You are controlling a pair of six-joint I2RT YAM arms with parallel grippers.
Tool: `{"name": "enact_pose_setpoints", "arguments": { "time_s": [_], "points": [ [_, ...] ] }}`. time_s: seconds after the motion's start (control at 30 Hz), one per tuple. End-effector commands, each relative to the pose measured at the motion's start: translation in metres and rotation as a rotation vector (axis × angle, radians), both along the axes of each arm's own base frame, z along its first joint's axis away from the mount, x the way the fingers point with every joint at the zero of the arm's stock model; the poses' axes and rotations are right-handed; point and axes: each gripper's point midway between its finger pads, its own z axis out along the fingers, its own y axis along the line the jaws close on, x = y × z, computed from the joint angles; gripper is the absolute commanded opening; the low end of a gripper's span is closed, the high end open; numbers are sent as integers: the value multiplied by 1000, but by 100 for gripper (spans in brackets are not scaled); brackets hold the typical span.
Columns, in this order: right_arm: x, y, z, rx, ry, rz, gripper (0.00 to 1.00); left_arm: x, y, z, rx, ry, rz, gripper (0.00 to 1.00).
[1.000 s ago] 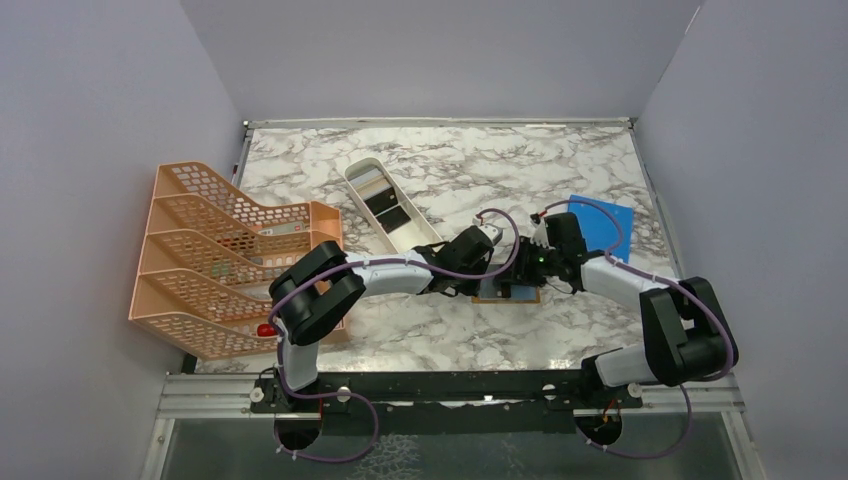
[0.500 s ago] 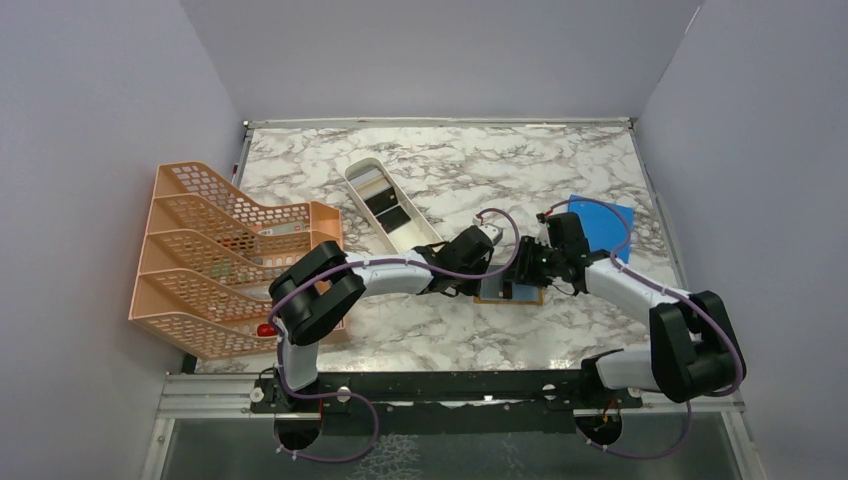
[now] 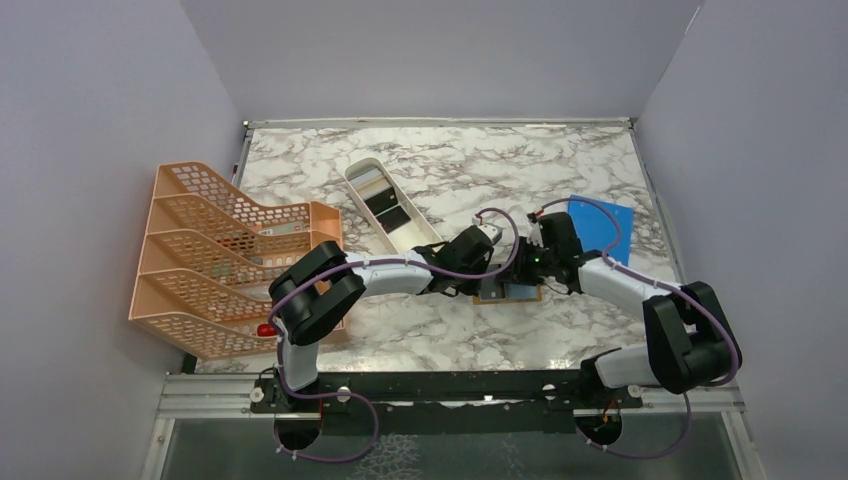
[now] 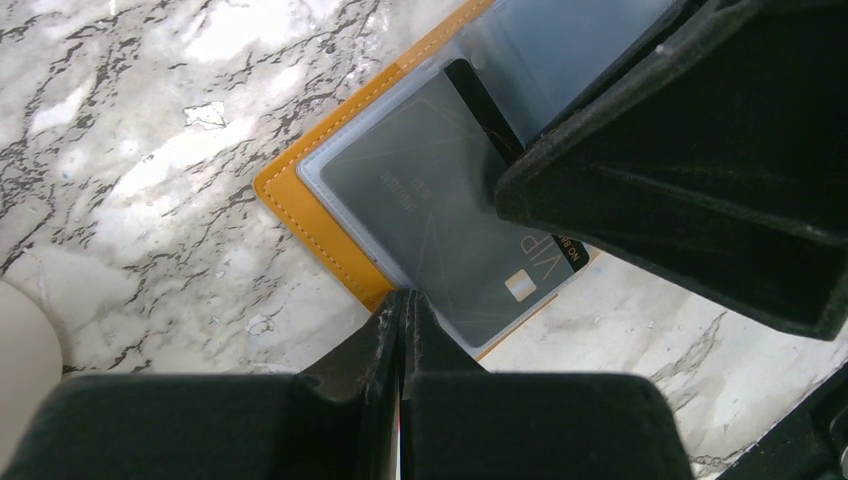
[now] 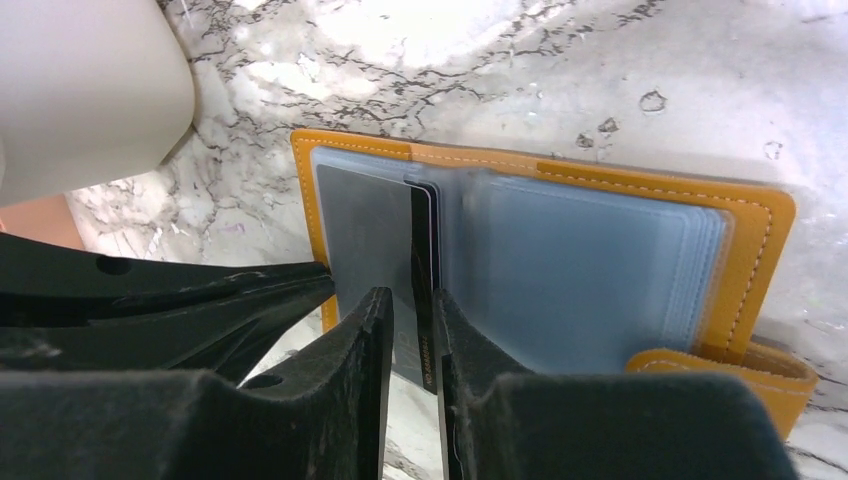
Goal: Put the credit cards into the card holder
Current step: Insert the credit card into the card holder, then turn over the card slot in the card holder.
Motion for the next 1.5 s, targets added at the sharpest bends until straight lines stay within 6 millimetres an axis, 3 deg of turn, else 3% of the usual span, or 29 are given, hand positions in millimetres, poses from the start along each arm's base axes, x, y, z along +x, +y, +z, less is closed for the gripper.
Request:
{"name": "enact_pose_setpoints", "arguments": {
  "time_s": [0.0,0.27,0.43,0.53,0.6,0.83,0.93,1.23,1.47],
  "points": [
    [-5,19,5,60,-17,43,23,5,-7,10,-42,-31,15,3],
    [-10,18,-3,47,10,42,23,4,-8,12,-50,-27,15,3],
    [-6,-7,8,-91,0,-27,39,3,-4,27,-63,-42,20,6],
    [3,-27,22,-183,-54,-92,45,2,2,36,-65,-61,24,17],
    [8,-38,28,-241,-70,-125,49,0,3,43,-83,-72,15,30],
    [15,-68,21,-411,-45,-212,58,-4,10,39,-139,-19,52,59],
    [16,-74,14,-453,-23,-211,59,-3,13,34,-184,33,89,64],
    [17,-81,-8,-521,33,-186,58,-8,16,24,-349,144,103,64],
    [10,-74,-22,-476,54,-162,40,-12,14,18,-371,180,89,63]
  ]
}}
